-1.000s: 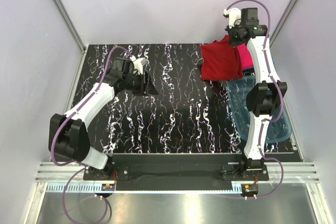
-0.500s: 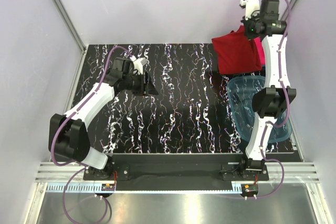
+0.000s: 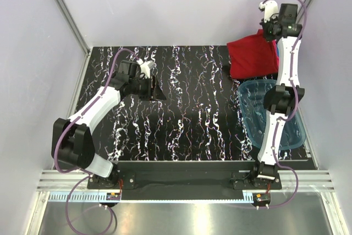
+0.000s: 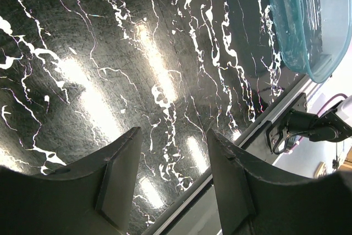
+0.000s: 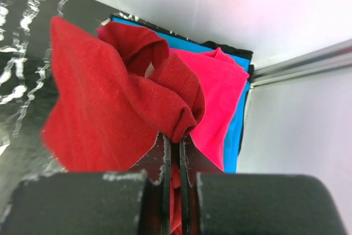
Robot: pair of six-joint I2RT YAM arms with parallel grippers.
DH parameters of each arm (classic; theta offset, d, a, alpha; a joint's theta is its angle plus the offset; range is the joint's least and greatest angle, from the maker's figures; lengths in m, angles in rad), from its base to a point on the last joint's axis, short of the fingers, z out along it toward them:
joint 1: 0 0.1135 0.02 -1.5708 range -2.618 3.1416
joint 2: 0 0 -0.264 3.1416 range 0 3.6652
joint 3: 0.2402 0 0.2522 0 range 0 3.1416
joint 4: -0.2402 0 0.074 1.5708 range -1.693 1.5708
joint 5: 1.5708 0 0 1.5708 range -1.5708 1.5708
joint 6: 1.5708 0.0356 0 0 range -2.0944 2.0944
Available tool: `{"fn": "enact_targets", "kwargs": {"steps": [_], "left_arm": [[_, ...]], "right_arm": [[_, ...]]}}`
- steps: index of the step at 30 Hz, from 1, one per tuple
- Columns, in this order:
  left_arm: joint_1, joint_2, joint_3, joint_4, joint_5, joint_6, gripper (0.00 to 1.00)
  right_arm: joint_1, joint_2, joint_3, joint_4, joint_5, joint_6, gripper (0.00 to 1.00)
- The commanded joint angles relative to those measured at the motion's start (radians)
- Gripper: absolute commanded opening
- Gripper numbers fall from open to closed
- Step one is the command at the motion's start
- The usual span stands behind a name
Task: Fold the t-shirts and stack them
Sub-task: Neatly place the folded tshirt to the corner
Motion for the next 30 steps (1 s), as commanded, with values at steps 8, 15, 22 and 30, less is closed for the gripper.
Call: {"fn": "enact_targets", "kwargs": {"steps": [8,15,22,30], "left_arm": [[-0.003,0.031,-0.004,0.031,0.031,-0.002,0.56],[-0.003,0.046,-0.001,0.031,0.043,-0.005,0.56],[0.0,0.066,0.004,0.031,0.06,-0.003,0.56],[0.004,0.11,0.009,0.029,0.077,-0.006,0.56]], "right_arm": [[-0.043,0.092,0.035,0.298,-0.001,-0.037,0.0],[-0.043,0.054,0.004,0.313,0.052,-0.096,0.0],[-0.046,0.117,0.03,0.364,0.056,-0.127,0.0],[-0.044,0.082,-0.016,0.428,0.039,-0.11,0.0]]}}
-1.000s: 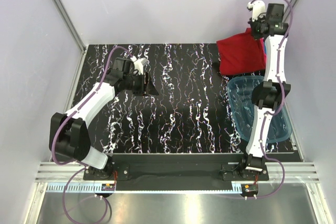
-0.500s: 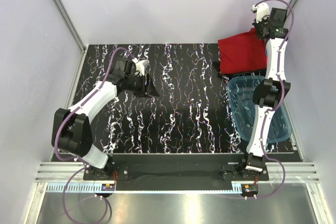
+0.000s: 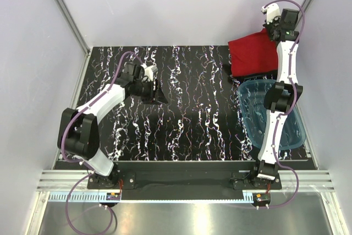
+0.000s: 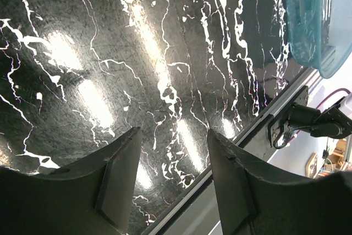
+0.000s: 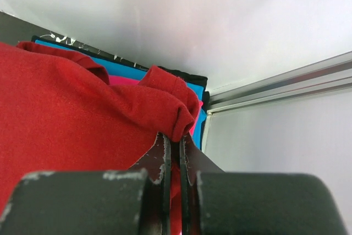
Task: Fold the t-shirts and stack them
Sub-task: Neatly place the folded tshirt to the corner
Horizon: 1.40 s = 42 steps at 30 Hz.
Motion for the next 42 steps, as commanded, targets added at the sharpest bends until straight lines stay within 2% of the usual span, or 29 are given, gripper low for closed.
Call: {"fn": "enact_targets", "kwargs": {"steps": [1,5,13,25,32,42], "left_arm": [[0.002,0.008,0.01,0.025,0.045,-0.006,0.56],[0.002,0.005,0.007,0.025,0.039,-0.006,0.56],[0.005,0.019,0.007,0.025,0.027,0.0,0.57],[0.004,-0.002,-0.001,0.026,0.025,-0.003,0.57],[0.004,-0.001,0.002,0.031,0.036,-0.009,0.57],[0.004,0.007,0.002,0.032,0.037,-0.011,0.57]], "right_arm": [[0.0,-0.071,-0.016,0.13,0.006,-0.016,0.0],[-0.002,-0.107,-0.068,0.141,0.024,-0.043,0.0],[-0.005,-0.036,-0.027,0.181,0.042,-0.042,0.0],[-0.002,-0.219,-0.22,0.187,0.025,0.015,0.0],[-0.003,-0.217,-0.194,0.19,0.065,0.001,0.0],[-0.012,-0.093,-0.067,0.204,0.075,-0.045,0.0]]}}
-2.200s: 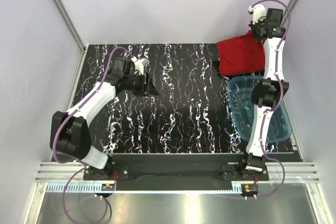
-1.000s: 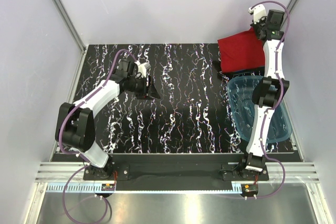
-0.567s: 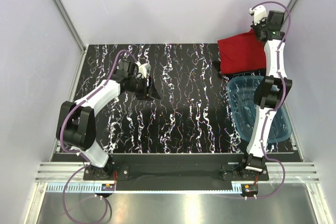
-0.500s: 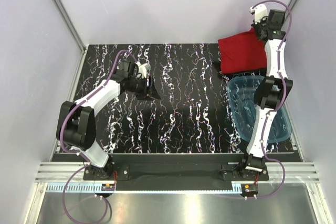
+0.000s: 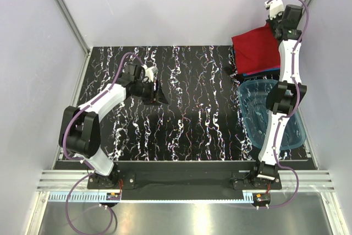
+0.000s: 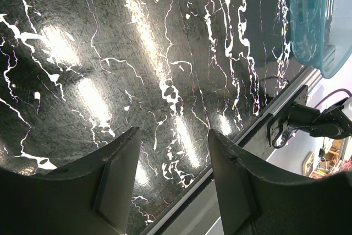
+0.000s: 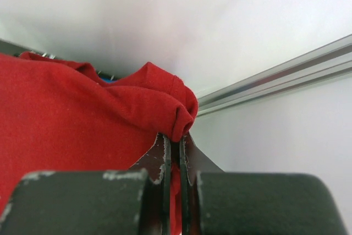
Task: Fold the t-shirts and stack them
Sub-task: Neatly place the folded tshirt to the corner, then reset both grippers
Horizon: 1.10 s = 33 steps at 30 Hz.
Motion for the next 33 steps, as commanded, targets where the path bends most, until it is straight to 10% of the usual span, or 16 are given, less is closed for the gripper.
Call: {"fn": "enact_targets", "kwargs": {"steps": [1,5,17,26,31,33], "left_arm": [[0.004,-0.017,0.002,0.031,0.031,-0.003,0.57],[0.004,0.005,0.007,0.031,0.04,-0.007,0.58],[0.004,-0.003,0.01,0.031,0.043,-0.005,0.61],[0.01,-0.162,0.041,0.037,0.034,0.03,0.68],[0.012,-0.338,0.09,0.089,0.023,0.023,0.72],[0.01,-0.383,0.104,0.095,0.015,0.009,0.98]], "right_arm": [[-0.015,0.032,0.081,0.125,0.027,-0.04,0.0],[-0.043,0.087,0.081,0.19,-0.025,-0.005,0.04],[-0.055,0.059,0.104,0.329,0.037,0.185,0.98],[0.008,-0.4,-0.195,0.108,0.122,0.658,1.0],[0.049,-0.71,-0.489,-0.146,-0.135,1.049,1.0],[0.08,-0.888,-0.682,-0.148,-0.207,1.114,1.0]]}}
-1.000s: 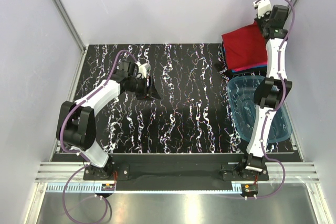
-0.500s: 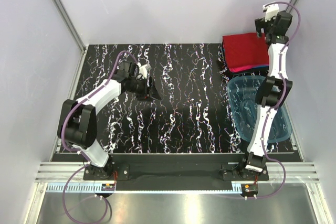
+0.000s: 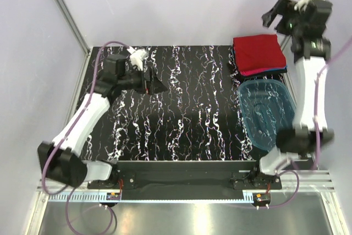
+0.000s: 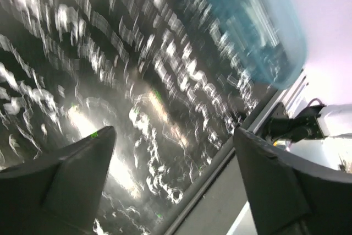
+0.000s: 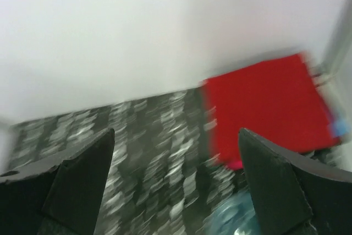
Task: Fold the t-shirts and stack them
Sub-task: Reset both grippers
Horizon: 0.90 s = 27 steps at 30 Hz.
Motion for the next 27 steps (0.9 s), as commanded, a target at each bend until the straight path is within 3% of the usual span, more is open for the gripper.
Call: {"fn": "enact_targets", "kwargs": {"steps": [1,4,7,11,14,18,27], "left_arm": [[0.004,-0.122,0.068,0.078,0.01,-0.009,0.99],[0.005,-0.238,0.045,0.1,-0.035,-0.029,0.99],[0.005,-0.318,0.011,0.117,-0.045,-0.053,0.99],[0.005,-0.415,-0.044,0.118,-0.022,-0.09,0.99],[0.004,-0.479,-0.073,0.118,-0.024,-0.119,0.99],[0.005,-0.512,-0.083,0.133,0.017,-0.162,0.99],[0.004,-0.548,-0.073,0.117,-0.035,-0.139,0.99]], "right_arm": [[0.037,-0.253,-0.255,-0.126,-0.209,0.27,1.0],[0.037,-0.487,-0.464,-0.137,-0.369,0.339,0.99],[0.037,-0.611,-0.622,-0.149,-0.44,0.35,1.0],[0.042,-0.805,-0.76,-0.201,-0.422,0.339,1.0],[0.042,-0.882,-0.837,-0.174,-0.425,0.442,1.0],[0.042,-0.918,-0.858,-0.175,-0.4,0.451,1.0],[0.042,-0.915,-0.829,-0.143,-0.406,0.488,1.0]]}}
